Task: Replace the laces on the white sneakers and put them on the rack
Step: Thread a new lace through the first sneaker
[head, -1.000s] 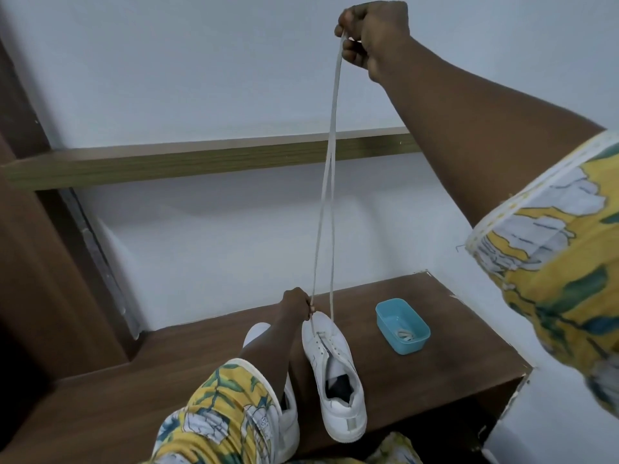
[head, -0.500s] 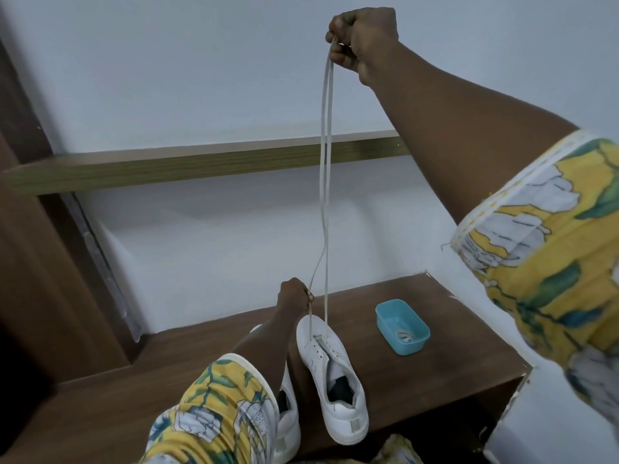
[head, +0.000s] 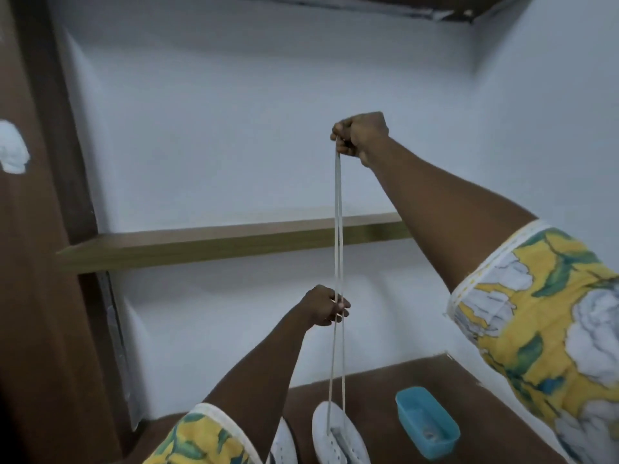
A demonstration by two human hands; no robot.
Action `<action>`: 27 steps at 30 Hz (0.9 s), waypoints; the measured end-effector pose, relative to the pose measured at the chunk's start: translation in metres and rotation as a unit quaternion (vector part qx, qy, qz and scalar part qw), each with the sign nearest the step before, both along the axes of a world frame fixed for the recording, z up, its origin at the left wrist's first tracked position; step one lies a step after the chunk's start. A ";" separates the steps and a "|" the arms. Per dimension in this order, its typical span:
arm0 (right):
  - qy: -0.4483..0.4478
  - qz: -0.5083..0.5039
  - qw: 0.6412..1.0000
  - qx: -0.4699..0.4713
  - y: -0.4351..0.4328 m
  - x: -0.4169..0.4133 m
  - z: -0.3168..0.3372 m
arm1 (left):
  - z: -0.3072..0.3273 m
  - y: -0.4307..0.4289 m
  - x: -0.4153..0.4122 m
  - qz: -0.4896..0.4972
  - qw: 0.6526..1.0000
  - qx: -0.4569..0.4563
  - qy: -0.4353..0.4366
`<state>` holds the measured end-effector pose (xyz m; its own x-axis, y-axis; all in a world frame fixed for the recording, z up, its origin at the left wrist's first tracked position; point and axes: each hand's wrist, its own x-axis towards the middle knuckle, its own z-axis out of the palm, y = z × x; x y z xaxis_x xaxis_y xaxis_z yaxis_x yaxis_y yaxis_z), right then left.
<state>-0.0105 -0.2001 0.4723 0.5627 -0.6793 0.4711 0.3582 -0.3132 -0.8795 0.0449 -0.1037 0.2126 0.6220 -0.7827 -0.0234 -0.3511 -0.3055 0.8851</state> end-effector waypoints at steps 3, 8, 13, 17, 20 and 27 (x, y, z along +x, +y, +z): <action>0.010 -0.012 1.000 -0.007 0.000 0.002 0.003 | 0.044 0.005 -0.005 -0.021 0.997 -0.071 0.010; 0.026 -0.015 1.000 0.005 -0.001 -0.002 0.008 | 0.095 0.008 -0.003 0.002 0.984 -0.176 0.027; 0.085 -0.037 0.995 -0.024 -0.003 -0.012 0.015 | 0.142 0.008 -0.005 0.046 0.971 -0.235 -0.010; 0.123 -0.059 0.988 -0.078 0.000 -0.024 0.023 | 0.187 0.006 -0.017 0.064 0.964 -0.252 -0.050; 0.134 -0.057 0.984 -0.098 0.001 -0.025 0.019 | 0.210 0.003 -0.025 0.112 0.947 -0.294 -0.070; 0.116 -0.039 0.987 -0.105 0.001 -0.022 0.009 | 0.207 -0.007 -0.033 0.168 0.942 -0.257 -0.136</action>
